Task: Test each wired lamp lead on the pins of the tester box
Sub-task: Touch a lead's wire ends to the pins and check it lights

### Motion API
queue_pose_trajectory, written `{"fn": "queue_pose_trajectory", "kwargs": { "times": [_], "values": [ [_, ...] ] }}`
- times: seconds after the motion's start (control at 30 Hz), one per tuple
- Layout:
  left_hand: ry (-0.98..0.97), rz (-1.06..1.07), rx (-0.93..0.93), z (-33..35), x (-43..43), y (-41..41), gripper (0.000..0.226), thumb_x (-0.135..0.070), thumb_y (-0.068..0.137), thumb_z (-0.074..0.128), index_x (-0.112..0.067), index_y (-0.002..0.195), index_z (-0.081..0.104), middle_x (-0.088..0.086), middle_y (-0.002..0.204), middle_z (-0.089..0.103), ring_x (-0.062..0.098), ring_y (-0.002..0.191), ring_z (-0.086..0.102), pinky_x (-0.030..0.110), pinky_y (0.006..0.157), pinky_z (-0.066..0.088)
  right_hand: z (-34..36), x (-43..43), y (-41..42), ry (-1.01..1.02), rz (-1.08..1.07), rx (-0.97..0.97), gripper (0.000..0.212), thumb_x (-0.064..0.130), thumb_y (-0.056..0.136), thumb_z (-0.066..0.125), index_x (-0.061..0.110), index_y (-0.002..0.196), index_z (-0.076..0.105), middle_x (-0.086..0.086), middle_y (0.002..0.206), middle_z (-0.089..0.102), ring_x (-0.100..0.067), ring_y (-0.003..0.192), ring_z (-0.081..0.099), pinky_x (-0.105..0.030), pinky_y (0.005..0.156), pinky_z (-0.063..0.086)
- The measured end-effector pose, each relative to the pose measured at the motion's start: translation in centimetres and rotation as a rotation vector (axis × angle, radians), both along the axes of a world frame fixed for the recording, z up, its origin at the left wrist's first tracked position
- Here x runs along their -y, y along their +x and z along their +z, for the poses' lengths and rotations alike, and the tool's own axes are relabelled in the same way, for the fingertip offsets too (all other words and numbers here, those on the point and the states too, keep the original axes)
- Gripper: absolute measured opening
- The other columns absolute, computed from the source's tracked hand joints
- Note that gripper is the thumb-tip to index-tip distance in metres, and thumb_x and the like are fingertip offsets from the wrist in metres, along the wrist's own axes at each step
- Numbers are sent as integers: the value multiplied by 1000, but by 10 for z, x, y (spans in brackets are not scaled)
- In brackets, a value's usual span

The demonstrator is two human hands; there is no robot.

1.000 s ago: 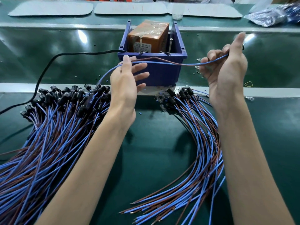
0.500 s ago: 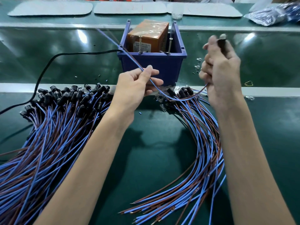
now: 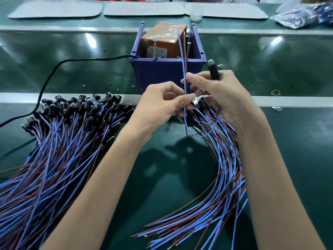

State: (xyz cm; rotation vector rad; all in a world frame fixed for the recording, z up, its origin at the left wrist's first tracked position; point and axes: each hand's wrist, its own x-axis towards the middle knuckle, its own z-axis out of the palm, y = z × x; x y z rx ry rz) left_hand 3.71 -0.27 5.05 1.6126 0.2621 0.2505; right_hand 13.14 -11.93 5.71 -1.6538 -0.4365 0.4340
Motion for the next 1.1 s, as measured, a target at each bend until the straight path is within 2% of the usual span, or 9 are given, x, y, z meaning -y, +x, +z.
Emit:
{"fn": "queue_pose_trajectory", "kwargs": {
  "times": [0.07, 0.17, 0.3, 0.43, 0.57, 0.73, 0.87, 1.0, 1.1],
  "values": [
    [34, -3, -12, -3, -1, 0, 17, -10, 84, 71, -10, 71, 59, -5, 58, 69, 3, 48, 59, 8, 47, 40, 1, -3, -4, 19, 57, -34, 12, 19, 86, 69, 11, 79, 74, 2, 54, 61, -15, 51, 56, -36, 65, 49],
    [33, 10, -17, -4, -2, 1, 14, -10, 82, 73, -7, 74, 62, -7, 56, 67, 2, 47, 59, 7, 47, 40, 3, -3, -8, 91, 110, -72, 9, 9, 85, 69, 6, 77, 71, -5, 58, 65, -17, 51, 61, -29, 54, 56],
    [-2, 55, 7, -5, -4, 0, 16, -9, 80, 75, -10, 70, 62, -6, 57, 68, 2, 50, 63, 8, 47, 42, 2, -2, -8, 66, 94, -28, 7, 7, 81, 73, 10, 75, 69, -5, 65, 67, -13, 54, 61, -22, 52, 52],
    [-14, 75, 14, -6, -2, 1, 17, -7, 80, 74, -10, 71, 61, 0, 63, 67, 2, 51, 62, 8, 48, 43, 0, -2, -6, 13, 92, 10, 9, 11, 83, 72, 10, 75, 68, -4, 66, 66, -15, 59, 61, -29, 63, 54],
    [13, 93, 10, -8, -3, 3, 14, -9, 81, 74, -10, 73, 63, 0, 65, 67, 2, 51, 61, 9, 50, 44, 0, -2, -4, -11, 83, 43, 14, 13, 86, 70, 11, 72, 65, 2, 60, 64, -8, 55, 62, -17, 52, 47],
    [66, 170, 6, -11, -6, 4, 14, -13, 83, 74, -13, 73, 64, -1, 64, 67, 5, 52, 62, 12, 53, 46, 0, -4, -6, 10, 92, 2, 22, 9, 92, 61, 8, 70, 60, 2, 57, 65, -7, 52, 65, -12, 47, 44],
    [17, 255, 39, -10, -12, 5, 10, -10, 84, 72, -13, 80, 63, -1, 65, 66, 5, 50, 60, 12, 54, 47, 3, -3, -6, 111, 47, -98, 13, 5, 97, 53, 4, 84, 54, -9, 72, 68, -11, 56, 69, -12, 44, 45],
    [41, 322, 74, -10, -18, 5, 18, -11, 86, 71, -13, 101, 63, 5, 76, 67, 8, 55, 64, 17, 60, 50, 1, -4, -2, 76, -43, -73, 5, 8, 96, 54, 7, 96, 59, 3, 60, 68, -7, 52, 65, -17, 53, 49],
    [97, 404, 111, -9, -21, 6, 26, -13, 87, 70, -19, 110, 59, 2, 79, 69, 8, 55, 65, 18, 61, 49, 1, -4, -1, 57, -66, -60, 17, 6, 96, 52, 9, 113, 56, 4, 58, 68, -7, 51, 64, -23, 59, 49]
  ]
}}
